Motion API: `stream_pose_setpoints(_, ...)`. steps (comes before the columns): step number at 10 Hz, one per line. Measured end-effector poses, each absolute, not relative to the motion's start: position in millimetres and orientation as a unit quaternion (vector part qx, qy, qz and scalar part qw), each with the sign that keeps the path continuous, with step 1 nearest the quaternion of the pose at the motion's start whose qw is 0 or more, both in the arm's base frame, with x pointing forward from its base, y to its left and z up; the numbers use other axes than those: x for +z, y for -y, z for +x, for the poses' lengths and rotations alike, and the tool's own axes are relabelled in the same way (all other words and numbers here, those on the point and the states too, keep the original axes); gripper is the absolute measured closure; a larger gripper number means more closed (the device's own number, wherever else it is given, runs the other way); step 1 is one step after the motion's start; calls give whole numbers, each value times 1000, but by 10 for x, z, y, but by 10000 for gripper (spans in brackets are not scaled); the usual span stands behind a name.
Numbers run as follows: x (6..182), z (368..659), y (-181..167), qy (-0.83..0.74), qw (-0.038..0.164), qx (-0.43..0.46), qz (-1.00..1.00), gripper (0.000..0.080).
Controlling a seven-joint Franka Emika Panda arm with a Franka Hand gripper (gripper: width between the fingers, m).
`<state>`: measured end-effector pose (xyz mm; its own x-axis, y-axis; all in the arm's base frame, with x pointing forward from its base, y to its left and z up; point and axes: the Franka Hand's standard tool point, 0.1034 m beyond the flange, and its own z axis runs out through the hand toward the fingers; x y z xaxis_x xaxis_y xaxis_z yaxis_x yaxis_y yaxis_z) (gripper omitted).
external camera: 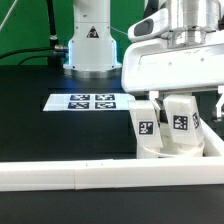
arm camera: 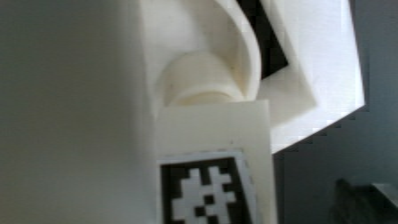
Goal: Assemble stool
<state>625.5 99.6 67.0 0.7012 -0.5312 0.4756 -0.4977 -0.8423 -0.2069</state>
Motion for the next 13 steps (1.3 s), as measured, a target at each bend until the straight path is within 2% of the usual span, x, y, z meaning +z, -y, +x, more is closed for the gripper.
stream_pose_setpoints(5, 695, 6271, -979, -271, 29, -268, -924, 151)
stream_pose_setpoints(6, 871, 6319, -882, -263, 30, -255, -930, 151)
stream_pose_setpoints(7, 1140, 6385, -778, -274, 43, -244, -929, 151)
stream_pose_setpoints(8, 1248, 6395, -770, -281, 50, -234, -929, 151)
stream_pose_setpoints(10, 1252, 6363, -854, -288, 57, -205, -934, 151)
stream_pose_setpoints(11, 1145, 6315, -867, -292, 57, -199, -934, 151)
stream_pose_setpoints(12, 1117, 6276, -821, -279, 55, -153, -946, 151)
stream_pose_setpoints(13, 1170, 6313, -754, -284, 59, -129, -948, 151)
